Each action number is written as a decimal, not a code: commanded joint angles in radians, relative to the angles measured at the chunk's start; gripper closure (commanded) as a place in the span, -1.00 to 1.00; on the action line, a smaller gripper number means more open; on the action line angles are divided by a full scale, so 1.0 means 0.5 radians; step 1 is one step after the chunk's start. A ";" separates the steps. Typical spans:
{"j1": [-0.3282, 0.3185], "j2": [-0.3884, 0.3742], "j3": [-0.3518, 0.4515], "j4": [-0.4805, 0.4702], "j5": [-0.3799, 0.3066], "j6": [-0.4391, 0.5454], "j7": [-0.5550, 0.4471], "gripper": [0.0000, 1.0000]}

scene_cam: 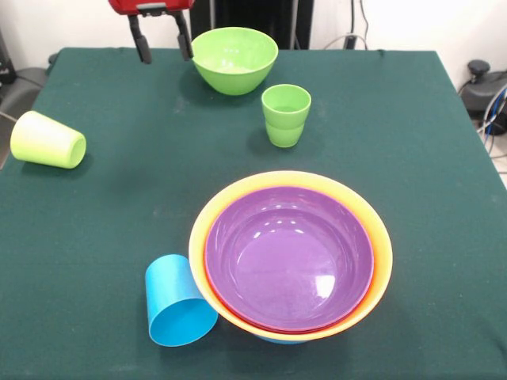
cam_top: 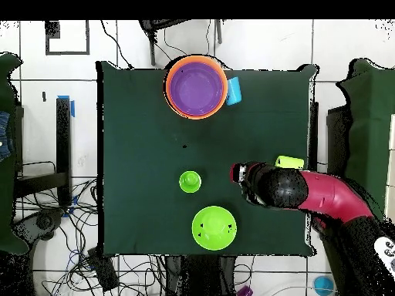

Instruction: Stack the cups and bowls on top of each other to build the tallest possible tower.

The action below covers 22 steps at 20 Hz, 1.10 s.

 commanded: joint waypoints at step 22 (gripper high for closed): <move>-0.005 0.559 0.366 -0.225 0.092 0.288 -0.274 -1.00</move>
